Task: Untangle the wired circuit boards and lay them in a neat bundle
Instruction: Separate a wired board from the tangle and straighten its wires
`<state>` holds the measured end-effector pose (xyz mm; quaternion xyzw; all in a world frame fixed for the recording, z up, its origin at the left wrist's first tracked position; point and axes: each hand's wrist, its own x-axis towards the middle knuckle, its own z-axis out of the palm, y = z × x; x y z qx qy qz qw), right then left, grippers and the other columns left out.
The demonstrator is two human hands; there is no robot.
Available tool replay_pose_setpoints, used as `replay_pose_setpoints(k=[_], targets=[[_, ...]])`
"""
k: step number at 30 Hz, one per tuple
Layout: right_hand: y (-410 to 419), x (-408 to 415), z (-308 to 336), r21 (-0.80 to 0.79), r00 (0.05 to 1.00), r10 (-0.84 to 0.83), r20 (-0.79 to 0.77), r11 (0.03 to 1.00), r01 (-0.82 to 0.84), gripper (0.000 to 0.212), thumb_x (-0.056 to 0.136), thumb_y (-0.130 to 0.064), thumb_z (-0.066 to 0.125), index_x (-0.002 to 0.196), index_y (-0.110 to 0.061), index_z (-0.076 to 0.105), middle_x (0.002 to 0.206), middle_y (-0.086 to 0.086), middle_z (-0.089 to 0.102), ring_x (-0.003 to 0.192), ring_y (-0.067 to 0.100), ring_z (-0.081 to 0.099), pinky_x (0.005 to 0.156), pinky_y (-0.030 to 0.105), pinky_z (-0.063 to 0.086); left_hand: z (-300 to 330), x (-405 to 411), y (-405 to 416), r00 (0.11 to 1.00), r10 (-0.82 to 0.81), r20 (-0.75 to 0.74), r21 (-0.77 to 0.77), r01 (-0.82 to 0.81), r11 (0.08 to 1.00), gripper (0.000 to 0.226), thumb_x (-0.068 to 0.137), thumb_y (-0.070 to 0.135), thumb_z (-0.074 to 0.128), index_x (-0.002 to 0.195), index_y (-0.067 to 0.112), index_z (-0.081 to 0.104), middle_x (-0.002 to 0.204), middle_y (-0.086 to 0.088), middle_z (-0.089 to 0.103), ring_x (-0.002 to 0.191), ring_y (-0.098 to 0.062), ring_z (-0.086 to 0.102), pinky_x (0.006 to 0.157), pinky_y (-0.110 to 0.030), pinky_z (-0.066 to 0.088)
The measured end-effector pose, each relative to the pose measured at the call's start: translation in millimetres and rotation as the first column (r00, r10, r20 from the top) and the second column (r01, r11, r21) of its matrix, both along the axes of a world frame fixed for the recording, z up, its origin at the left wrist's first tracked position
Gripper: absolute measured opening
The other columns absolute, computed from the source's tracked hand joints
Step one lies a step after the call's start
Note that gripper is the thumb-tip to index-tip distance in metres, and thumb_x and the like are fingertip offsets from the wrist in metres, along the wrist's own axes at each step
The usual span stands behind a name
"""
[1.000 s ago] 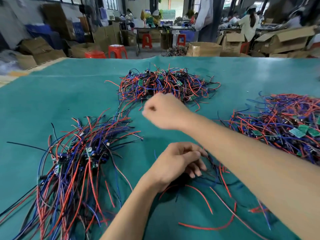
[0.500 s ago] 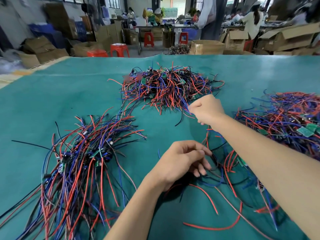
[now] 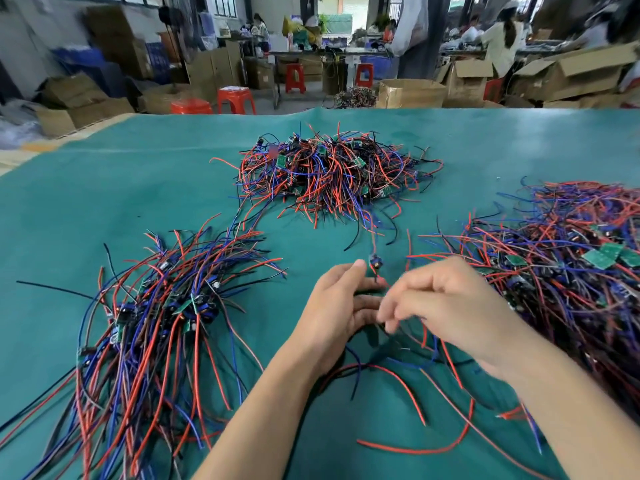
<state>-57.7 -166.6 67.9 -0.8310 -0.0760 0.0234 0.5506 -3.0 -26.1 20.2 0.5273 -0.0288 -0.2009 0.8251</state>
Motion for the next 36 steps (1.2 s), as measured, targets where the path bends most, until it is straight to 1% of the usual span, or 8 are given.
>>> replay_pose_setpoints(k=[6,9,13,16,20,25,30,36], targets=[[2.0,-11.3,-14.1,0.219,0.955,0.246,-0.166,0.953,-0.208,0.024,0.067,0.0,0.048,0.066,0.019,0.063,0.051,0.001,0.063,0.039,-0.002,0.05,0.043,0.003,0.034,-2.5,-1.5,-0.3,0.995,-0.05,0.083,0.14,0.038,0.989,0.016,0.101,0.008,0.053,0.103,-0.007,0.057,0.087,-0.017,0.064,0.065,-0.02,0.055,0.063,-0.03,0.044],[5.4,-14.4,-13.5,0.238,0.938,0.317,-0.138,0.93,-0.279,0.02,0.074,0.003,0.052,0.075,0.011,0.07,0.053,0.001,0.065,0.039,-0.003,0.049,0.044,0.004,0.035,-5.2,-1.7,1.8,0.996,-0.027,0.088,0.156,0.013,0.988,0.015,0.097,0.003,0.057,0.108,-0.006,0.061,0.082,-0.016,0.063,0.065,-0.021,0.053,0.061,-0.028,0.044],[-2.5,-4.5,-19.5,0.254,0.999,-0.045,0.003,0.966,0.043,0.009,0.083,-0.02,0.068,0.081,-0.017,0.076,0.051,0.009,0.058,0.038,0.004,0.042,0.039,0.014,0.03,-7.1,-0.5,5.1,0.992,-0.076,0.103,0.135,0.062,0.989,0.009,0.097,0.005,0.057,0.101,0.001,0.065,0.081,-0.013,0.058,0.062,-0.013,0.05,0.056,-0.02,0.041],[-16.8,7.8,-31.3,0.269,0.903,-0.43,-0.01,0.869,0.417,0.015,0.092,-0.018,0.072,0.077,-0.015,0.073,0.054,0.004,0.058,0.041,0.01,0.044,0.039,0.018,0.033,-9.5,-0.5,6.1,0.987,-0.106,0.124,0.123,0.09,0.988,0.009,0.096,0.006,0.06,0.1,0.007,0.068,0.076,-0.004,0.059,0.057,-0.009,0.048,0.055,-0.018,0.036],[-15.6,13.5,-40.4,0.397,0.903,-0.411,-0.125,0.813,0.426,0.019,0.093,-0.022,0.072,0.085,-0.006,0.079,0.066,0.006,0.062,0.049,0.015,0.049,0.042,0.024,0.038,-10.4,-3.4,8.0,0.937,-0.258,0.236,0.181,0.219,0.959,0.016,0.088,0.015,0.071,0.102,0.008,0.073,0.079,-0.007,0.061,0.067,-0.014,0.043,0.06,-0.026,0.03],[-22.8,14.2,-40.6,0.385,0.913,-0.402,-0.065,0.834,0.395,0.016,0.089,-0.018,0.075,0.083,-0.004,0.079,0.061,0.009,0.055,0.05,0.016,0.047,0.048,0.02,0.039,-10.4,-3.6,9.7,0.917,-0.292,0.271,0.266,0.221,0.938,0.021,0.087,0.025,0.074,0.077,0.006,0.069,0.065,-0.003,0.058,0.054,-0.012,0.037,0.05,-0.019,0.029],[-25.0,16.6,-43.2,0.32,0.904,-0.428,0.008,0.857,0.403,0.015,0.095,-0.011,0.069,0.085,-0.008,0.079,0.064,0.006,0.063,0.051,0.013,0.05,0.047,0.02,0.042,-9.5,-4.4,8.3,0.913,-0.301,0.276,0.308,0.213,0.927,0.029,0.088,0.033,0.071,0.082,0.005,0.073,0.057,-0.001,0.052,0.05,-0.012,0.029,0.047,-0.025,0.018],[-43.1,22.7,-44.0,0.299,0.732,-0.664,0.151,0.737,0.606,0.015,0.093,-0.013,0.072,0.079,-0.014,0.076,0.057,-0.005,0.061,0.051,0.013,0.051,0.052,0.034,0.046,-9.3,-6.5,6.9,0.876,-0.338,0.344,0.329,0.225,0.917,0.021,0.09,0.03,0.07,0.078,0.013,0.074,0.054,0.001,0.054,0.045,-0.007,0.033,0.044,-0.015,0.025]])
